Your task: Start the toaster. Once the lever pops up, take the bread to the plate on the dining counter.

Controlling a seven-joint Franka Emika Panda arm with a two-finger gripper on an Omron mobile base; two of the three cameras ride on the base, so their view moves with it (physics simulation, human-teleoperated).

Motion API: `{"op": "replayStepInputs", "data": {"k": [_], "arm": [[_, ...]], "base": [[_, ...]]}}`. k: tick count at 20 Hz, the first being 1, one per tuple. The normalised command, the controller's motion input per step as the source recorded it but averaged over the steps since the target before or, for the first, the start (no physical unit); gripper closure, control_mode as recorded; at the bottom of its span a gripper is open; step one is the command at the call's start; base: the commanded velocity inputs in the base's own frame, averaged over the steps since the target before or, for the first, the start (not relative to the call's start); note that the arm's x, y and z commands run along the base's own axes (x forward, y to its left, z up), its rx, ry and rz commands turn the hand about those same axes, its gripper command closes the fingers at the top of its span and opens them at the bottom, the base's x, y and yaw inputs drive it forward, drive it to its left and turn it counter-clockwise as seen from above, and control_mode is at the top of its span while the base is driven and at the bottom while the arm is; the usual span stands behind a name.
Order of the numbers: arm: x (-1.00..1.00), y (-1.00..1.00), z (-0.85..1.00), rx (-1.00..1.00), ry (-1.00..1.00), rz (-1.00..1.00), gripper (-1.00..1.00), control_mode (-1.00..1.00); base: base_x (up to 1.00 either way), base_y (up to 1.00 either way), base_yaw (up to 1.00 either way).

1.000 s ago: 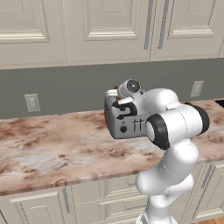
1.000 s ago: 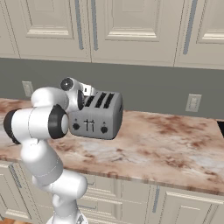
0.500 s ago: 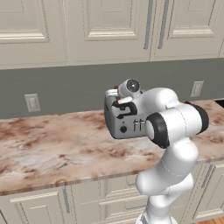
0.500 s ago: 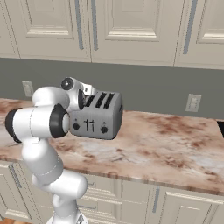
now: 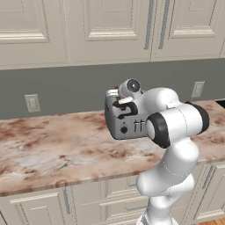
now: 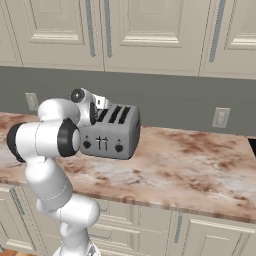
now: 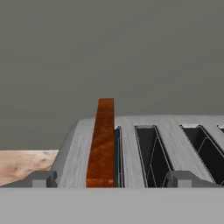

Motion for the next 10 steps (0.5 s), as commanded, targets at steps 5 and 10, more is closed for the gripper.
{"op": "replayStepInputs", "data": {"k": [5,10], "arm": [[0.0,0.0,0.0,0.0,0.0,0.0,1.0,-1.0],[0.0,0.0,0.0,0.0,0.0,0.0,1.0,-1.0]], "base": [[0.0,0.0,0.0],[0.0,0.0,0.0]]}}
